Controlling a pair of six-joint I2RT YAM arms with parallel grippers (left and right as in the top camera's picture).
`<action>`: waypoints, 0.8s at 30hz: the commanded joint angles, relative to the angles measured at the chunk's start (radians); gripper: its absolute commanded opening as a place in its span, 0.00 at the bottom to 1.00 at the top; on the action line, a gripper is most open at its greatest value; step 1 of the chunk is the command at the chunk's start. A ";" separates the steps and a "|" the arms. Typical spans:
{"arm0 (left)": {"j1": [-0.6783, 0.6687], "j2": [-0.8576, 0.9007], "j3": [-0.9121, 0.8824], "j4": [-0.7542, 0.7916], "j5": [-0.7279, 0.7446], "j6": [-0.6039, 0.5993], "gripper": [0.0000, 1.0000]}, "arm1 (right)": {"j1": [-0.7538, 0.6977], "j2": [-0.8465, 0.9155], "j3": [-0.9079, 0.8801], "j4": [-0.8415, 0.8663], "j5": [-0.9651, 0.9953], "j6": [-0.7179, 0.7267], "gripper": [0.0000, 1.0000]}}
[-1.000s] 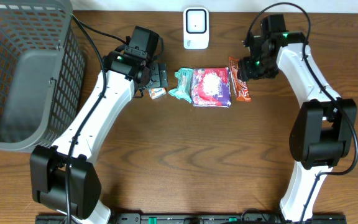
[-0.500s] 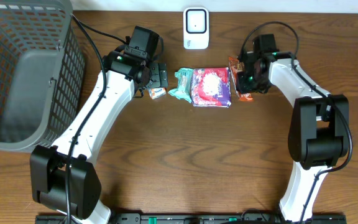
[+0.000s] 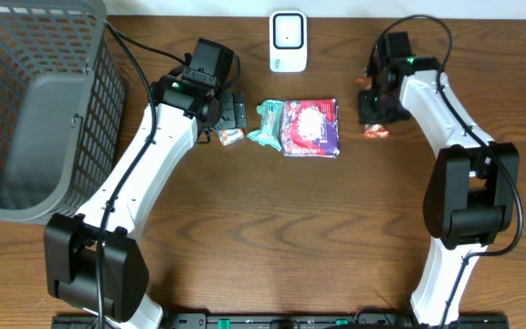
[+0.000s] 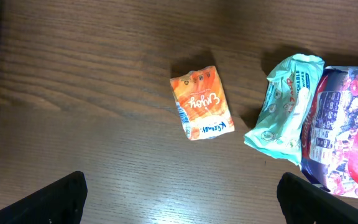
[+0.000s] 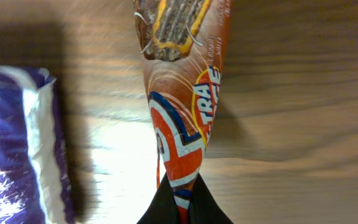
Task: Scan the item barcode
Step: 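Lift the chocolate bar with the right gripper and pull it right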
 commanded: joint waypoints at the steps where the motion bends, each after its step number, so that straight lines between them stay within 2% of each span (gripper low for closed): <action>1: 0.003 0.007 0.016 -0.003 -0.013 -0.005 0.98 | 0.024 -0.017 0.034 -0.027 0.161 0.026 0.01; 8: 0.003 0.007 0.016 -0.003 -0.013 -0.005 0.98 | 0.051 -0.012 -0.021 -0.024 0.212 0.025 0.03; 9: 0.003 0.007 0.016 -0.002 -0.013 -0.005 0.98 | 0.050 -0.012 -0.035 -0.016 0.213 0.026 0.06; 13: 0.003 0.007 0.016 -0.002 -0.013 -0.005 0.98 | 0.047 -0.012 -0.115 0.054 0.170 0.026 0.37; 15: 0.003 0.007 0.016 -0.002 -0.013 -0.005 0.98 | 0.047 -0.012 -0.152 0.077 0.164 0.026 0.39; 19: 0.003 0.007 0.016 -0.002 -0.013 -0.005 0.98 | 0.047 -0.016 -0.161 0.070 0.164 0.026 0.36; 24: 0.003 0.007 0.016 -0.002 -0.013 -0.005 0.98 | 0.047 -0.035 -0.103 0.068 0.176 -0.042 0.47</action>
